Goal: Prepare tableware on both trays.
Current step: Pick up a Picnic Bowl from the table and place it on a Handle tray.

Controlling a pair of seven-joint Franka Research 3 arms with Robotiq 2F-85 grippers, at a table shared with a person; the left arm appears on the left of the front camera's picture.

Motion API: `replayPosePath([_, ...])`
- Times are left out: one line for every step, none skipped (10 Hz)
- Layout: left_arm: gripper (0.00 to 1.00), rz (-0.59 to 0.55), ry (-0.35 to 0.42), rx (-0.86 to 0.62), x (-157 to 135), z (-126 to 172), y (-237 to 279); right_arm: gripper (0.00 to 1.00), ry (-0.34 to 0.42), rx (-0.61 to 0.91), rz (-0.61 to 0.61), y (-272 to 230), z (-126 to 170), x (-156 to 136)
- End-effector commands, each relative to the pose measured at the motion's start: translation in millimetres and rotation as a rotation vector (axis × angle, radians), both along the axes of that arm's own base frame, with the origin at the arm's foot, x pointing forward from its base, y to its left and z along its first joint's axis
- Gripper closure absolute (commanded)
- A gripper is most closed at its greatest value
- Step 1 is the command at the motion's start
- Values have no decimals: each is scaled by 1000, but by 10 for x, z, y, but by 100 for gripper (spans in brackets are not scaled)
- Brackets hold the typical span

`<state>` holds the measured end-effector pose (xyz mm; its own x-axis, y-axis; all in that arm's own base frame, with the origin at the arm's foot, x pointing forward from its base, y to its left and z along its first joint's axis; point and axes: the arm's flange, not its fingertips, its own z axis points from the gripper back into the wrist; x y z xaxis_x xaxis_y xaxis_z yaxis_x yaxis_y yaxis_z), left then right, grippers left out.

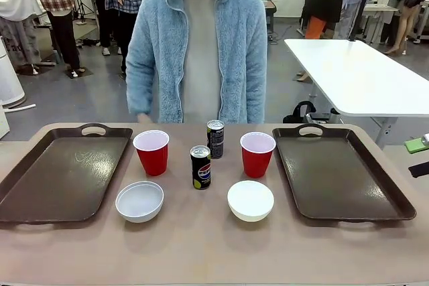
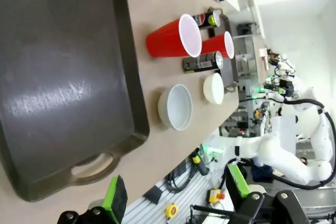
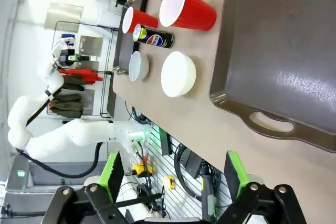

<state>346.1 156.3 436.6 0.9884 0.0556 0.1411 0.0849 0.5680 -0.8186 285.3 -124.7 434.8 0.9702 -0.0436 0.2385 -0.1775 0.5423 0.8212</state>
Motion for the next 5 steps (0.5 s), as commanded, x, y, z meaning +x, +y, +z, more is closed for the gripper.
replayPosePath([0,-3,-61,68,-73,20,-53,0,-15,-48,32,67,1,40])
replayPosePath([0,0,0,0,0,0,0,0,0,0,0,0,0,0])
replayPosePath([0,0,0,0,0,0,0,0,0,0,0,0,0,0])
replayPosePath([0,0,0,0,0,0,0,0,0,0,0,0,0,0])
replayPosePath([0,0,0,0,0,0,0,0,0,0,0,0,0,0])
